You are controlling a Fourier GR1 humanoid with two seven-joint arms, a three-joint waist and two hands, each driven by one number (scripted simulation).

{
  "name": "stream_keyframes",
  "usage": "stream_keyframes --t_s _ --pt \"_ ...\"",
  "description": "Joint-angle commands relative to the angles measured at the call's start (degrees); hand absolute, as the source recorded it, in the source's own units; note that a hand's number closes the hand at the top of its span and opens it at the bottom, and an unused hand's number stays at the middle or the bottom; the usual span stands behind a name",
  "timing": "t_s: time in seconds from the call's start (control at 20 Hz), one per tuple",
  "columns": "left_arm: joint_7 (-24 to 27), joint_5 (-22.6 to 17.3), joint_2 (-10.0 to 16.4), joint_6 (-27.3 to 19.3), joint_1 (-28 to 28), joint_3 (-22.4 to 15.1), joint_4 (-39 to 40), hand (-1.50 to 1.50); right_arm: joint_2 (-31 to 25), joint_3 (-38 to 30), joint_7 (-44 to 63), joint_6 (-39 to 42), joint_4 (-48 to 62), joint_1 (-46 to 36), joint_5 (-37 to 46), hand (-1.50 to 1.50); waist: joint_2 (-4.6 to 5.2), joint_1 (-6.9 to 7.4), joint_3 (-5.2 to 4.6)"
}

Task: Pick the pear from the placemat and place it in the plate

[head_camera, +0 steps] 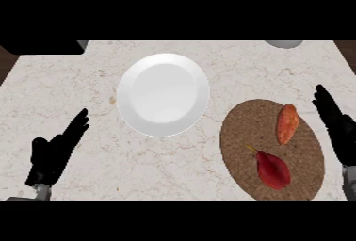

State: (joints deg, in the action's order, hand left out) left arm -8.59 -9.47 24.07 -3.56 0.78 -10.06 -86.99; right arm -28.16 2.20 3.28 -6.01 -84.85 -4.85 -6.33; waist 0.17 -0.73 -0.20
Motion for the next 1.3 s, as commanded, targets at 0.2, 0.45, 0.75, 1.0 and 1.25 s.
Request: stream_keyframes --t_s 0.2,0.45,0.75,1.0,1.25 --pt "4.14 0.63 0.13 -0.34 -11.41 2.53 -6.18 0.0 9.08 24.86 0.32 17.06 -7.9 -6.24 0.66 1.5 -0.2 5.99 0.15" --pt "3.86 0.04 -0.85 -1.19 -14.07 3.44 -6.24 0.0 -1.78 37.81 4.98 13.65 -9.85 -9.84 29.77 1.5 -0.9 2.57 -0.13" --pt "3.22 -0.65 -0.49 -1.61 -17.71 7.42 -4.35 0.0 10.95 36.59 -7.78 -0.41 -6.29 5.12 24.08 -1.5 -0.1 -0.06 0.27" --pt "3.42 2.01 -2.16 -0.8 -16.28 6.61 -4.05 0.0 10.48 33.69 -3.28 2.51 -16.07 2.18 25.42 -1.5 -0.22 0.32 0.18" --pt "1.77 0.07 -1.27 0.38 -17.79 8.9 -4.07 0.0 6.47 29.85 12.02 9.68 -23.65 -7.06 29.64 -1.5 -0.27 0.64 0.12"
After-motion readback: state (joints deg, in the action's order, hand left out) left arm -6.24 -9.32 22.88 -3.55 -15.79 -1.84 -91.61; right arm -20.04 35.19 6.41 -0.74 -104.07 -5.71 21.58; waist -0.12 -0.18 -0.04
